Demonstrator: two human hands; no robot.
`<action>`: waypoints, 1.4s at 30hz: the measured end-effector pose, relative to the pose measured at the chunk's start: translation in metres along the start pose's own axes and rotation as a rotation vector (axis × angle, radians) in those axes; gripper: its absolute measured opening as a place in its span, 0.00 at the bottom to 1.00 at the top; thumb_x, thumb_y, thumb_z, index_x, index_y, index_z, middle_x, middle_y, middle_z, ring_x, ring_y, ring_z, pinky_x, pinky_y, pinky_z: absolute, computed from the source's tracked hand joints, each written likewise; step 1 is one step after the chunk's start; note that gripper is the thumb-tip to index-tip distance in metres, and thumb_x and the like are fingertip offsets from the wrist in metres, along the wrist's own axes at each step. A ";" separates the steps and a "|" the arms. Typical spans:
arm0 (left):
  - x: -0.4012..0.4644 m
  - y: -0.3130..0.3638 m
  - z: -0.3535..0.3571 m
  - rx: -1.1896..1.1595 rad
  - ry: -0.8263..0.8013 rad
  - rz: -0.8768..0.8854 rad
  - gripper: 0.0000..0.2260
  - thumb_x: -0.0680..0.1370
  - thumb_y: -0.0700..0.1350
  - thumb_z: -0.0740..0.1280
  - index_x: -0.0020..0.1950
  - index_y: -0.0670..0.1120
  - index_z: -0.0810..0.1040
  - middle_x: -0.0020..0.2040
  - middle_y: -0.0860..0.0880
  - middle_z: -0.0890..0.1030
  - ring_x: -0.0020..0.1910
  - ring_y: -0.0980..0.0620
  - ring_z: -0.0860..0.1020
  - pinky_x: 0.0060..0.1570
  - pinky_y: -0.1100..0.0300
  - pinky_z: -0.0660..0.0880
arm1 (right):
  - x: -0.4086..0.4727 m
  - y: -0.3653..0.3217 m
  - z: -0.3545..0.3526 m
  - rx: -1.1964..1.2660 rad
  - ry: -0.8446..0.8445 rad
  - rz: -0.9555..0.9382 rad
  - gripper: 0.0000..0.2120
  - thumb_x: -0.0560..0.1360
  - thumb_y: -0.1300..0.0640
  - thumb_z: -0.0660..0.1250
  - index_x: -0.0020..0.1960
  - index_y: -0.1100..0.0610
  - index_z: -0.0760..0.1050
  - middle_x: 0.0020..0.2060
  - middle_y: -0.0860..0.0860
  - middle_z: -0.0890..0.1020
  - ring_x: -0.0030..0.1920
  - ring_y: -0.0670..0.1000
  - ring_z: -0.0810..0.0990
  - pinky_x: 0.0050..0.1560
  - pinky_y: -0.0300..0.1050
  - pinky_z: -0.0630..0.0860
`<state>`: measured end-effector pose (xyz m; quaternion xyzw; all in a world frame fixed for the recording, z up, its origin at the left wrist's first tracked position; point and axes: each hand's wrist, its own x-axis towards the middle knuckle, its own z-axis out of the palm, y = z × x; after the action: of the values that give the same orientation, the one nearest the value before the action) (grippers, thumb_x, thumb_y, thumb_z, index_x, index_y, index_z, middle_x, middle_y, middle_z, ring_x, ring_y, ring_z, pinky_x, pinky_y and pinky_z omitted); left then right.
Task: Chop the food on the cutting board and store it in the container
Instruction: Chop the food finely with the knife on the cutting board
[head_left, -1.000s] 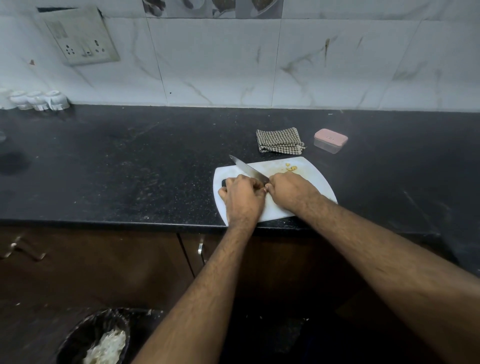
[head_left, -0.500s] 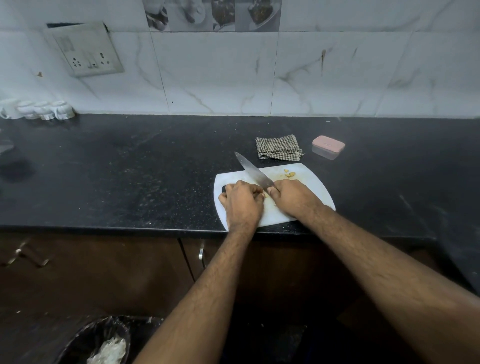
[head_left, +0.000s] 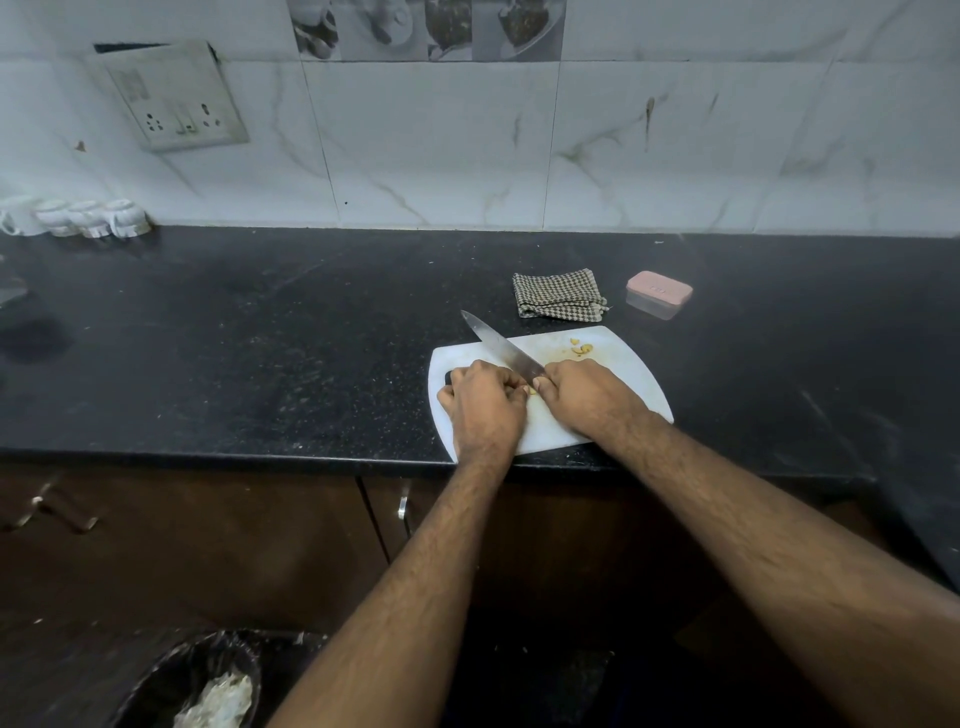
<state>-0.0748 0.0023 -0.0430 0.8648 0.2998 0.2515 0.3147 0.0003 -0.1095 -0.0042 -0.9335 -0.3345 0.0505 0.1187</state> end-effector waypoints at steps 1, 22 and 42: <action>0.000 0.000 0.000 0.001 0.000 0.000 0.02 0.78 0.49 0.73 0.47 0.53 0.85 0.53 0.56 0.81 0.59 0.53 0.69 0.62 0.53 0.61 | 0.000 0.000 0.000 -0.006 0.001 -0.003 0.11 0.84 0.48 0.57 0.47 0.51 0.73 0.39 0.49 0.77 0.43 0.51 0.76 0.43 0.46 0.70; 0.000 0.000 -0.001 -0.003 0.002 -0.018 0.05 0.77 0.49 0.74 0.41 0.54 0.82 0.52 0.56 0.81 0.58 0.54 0.69 0.60 0.55 0.60 | 0.004 -0.003 0.000 -0.006 0.008 0.042 0.14 0.84 0.48 0.57 0.49 0.55 0.76 0.44 0.53 0.81 0.44 0.52 0.75 0.45 0.47 0.72; -0.001 0.001 -0.001 0.031 0.009 -0.007 0.03 0.78 0.49 0.73 0.46 0.53 0.85 0.53 0.54 0.81 0.59 0.52 0.69 0.60 0.54 0.60 | 0.006 -0.003 0.001 -0.069 -0.019 -0.013 0.12 0.84 0.47 0.56 0.45 0.51 0.72 0.40 0.49 0.77 0.44 0.52 0.76 0.44 0.47 0.72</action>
<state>-0.0758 0.0011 -0.0423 0.8673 0.3084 0.2497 0.3007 0.0030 -0.1034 -0.0049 -0.9344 -0.3432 0.0471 0.0835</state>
